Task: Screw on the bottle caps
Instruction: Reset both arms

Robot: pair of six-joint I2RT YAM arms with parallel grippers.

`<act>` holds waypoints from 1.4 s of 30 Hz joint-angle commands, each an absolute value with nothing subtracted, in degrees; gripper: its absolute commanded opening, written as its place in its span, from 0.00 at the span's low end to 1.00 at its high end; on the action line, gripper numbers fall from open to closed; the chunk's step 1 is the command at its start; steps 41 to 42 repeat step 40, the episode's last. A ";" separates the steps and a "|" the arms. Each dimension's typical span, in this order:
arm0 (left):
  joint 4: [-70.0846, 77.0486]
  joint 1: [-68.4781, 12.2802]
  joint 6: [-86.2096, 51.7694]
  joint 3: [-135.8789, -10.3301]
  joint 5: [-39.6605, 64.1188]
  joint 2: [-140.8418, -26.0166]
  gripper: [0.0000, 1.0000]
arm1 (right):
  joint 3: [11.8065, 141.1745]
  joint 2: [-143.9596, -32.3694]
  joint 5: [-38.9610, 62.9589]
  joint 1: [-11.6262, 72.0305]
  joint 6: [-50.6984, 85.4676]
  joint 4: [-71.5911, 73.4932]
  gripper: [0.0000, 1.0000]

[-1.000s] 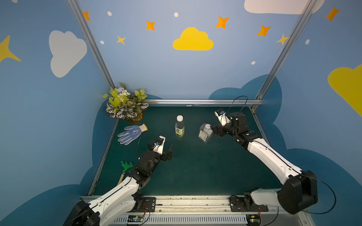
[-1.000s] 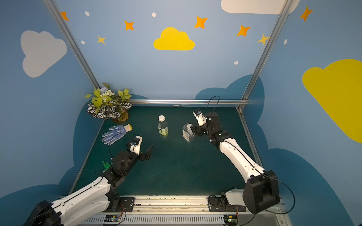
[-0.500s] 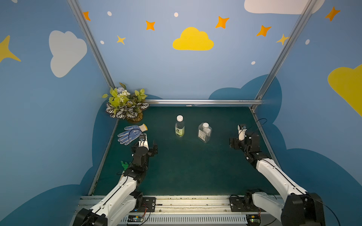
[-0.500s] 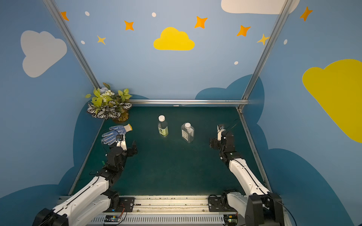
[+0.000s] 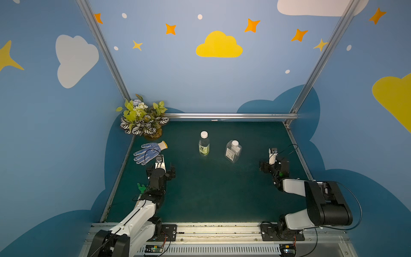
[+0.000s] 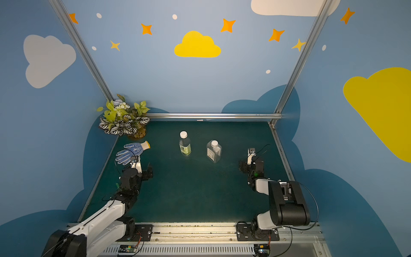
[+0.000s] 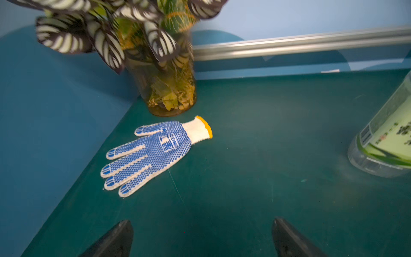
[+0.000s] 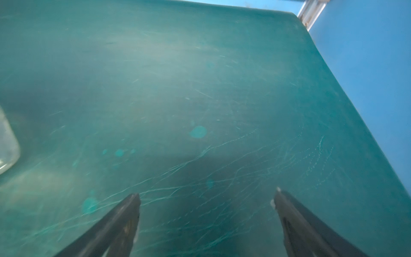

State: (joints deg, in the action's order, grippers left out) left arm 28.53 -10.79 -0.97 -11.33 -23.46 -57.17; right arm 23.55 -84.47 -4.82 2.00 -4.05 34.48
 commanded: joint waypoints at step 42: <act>53.13 -6.02 5.98 -21.18 -5.17 -89.77 1.00 | 26.22 -84.31 -2.90 1.78 -3.10 35.60 0.98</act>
